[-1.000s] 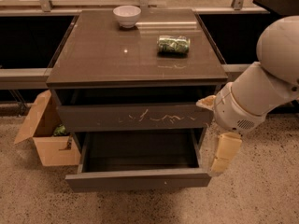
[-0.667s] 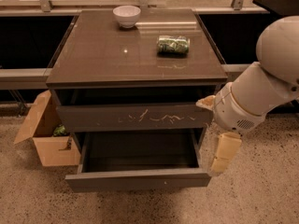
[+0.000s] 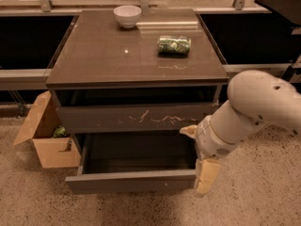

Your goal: Close middle drawer

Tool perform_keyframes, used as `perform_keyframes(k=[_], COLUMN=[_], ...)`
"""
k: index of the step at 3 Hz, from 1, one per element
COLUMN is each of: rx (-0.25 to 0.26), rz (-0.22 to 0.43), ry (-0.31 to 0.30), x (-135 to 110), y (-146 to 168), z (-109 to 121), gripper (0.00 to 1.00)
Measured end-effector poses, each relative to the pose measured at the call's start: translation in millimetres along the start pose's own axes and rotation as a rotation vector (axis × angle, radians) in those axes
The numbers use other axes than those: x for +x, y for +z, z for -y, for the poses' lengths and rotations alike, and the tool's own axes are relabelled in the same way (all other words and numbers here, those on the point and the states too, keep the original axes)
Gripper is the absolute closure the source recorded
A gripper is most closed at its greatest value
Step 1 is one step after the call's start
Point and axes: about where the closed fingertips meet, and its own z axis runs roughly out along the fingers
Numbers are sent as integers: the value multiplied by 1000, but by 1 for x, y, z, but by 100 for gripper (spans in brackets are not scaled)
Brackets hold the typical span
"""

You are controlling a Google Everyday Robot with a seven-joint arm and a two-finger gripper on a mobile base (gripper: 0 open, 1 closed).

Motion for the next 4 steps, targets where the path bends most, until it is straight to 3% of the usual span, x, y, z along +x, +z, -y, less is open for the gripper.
perform_keyframes(k=[1, 2, 3, 4], rx=[-39, -39, -86, -137], rz=[40, 40, 37, 37], ry=[5, 5, 13, 26], x=[13, 13, 27, 46], y=[47, 48, 89, 135], z=[-8, -8, -16, -27], gripper=[0, 0, 0, 14])
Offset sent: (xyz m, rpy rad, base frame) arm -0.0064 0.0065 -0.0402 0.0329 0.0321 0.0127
